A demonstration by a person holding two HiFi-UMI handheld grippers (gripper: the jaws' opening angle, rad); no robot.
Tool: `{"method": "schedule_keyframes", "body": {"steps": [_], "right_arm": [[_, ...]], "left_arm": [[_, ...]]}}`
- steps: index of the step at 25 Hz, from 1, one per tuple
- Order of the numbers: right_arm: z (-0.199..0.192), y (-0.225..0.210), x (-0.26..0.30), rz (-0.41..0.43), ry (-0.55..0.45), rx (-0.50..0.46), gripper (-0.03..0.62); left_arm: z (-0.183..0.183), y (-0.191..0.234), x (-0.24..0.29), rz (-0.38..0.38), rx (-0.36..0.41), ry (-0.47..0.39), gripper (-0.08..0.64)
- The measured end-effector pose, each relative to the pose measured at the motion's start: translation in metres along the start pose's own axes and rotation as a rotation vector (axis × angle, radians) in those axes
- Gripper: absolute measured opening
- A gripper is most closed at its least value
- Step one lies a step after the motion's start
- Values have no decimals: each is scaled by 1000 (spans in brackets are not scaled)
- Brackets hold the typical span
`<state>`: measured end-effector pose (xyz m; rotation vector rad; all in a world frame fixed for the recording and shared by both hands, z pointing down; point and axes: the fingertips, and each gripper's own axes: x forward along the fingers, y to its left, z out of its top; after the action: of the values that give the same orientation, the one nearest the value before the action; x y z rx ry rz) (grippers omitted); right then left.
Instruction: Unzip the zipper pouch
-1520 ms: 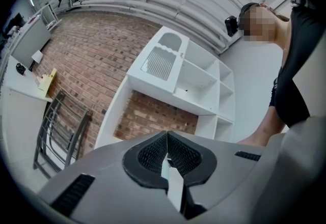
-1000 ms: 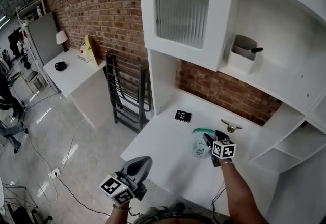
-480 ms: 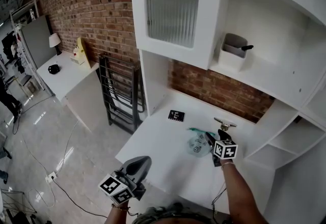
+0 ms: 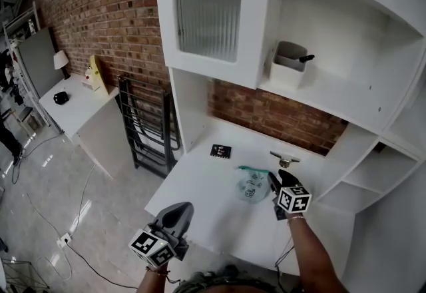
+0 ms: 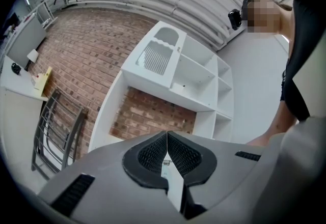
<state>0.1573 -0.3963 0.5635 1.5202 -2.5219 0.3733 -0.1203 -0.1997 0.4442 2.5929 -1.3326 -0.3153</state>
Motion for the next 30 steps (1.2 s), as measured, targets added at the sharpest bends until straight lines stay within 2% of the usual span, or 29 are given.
{"method": "schedule_keyframes", "body": {"steps": [3,6,8,16,19,21,23,30], "right_arm": [[7,1,-15,-15,-31,-22,126],[14,-1,-33,-72,-75,-42,25],[17,0,-44,-94,-99,-45,2],[35,14,-96,-137,-212,28,0],[51,23,-116,-136,-264,61,0],[61,30,-127,-134,-293,63,0],[67,37,-137,-134,-312,57,0],[78,63,-172,-159,-342,-51,0]], "left_arm": [[6,-4,5,4,21,-25,5],[4,-7,9,17,59,-8,5],[-2,-7,11,22,70,4,5],[-7,-24,25,-11,61,-10,5],[-13,-25,29,-9,96,18,5],[-11,-29,31,-8,99,5,5],[-8,-32,33,-9,90,-13,5],[-3,-41,34,0,140,-21,5]]}}
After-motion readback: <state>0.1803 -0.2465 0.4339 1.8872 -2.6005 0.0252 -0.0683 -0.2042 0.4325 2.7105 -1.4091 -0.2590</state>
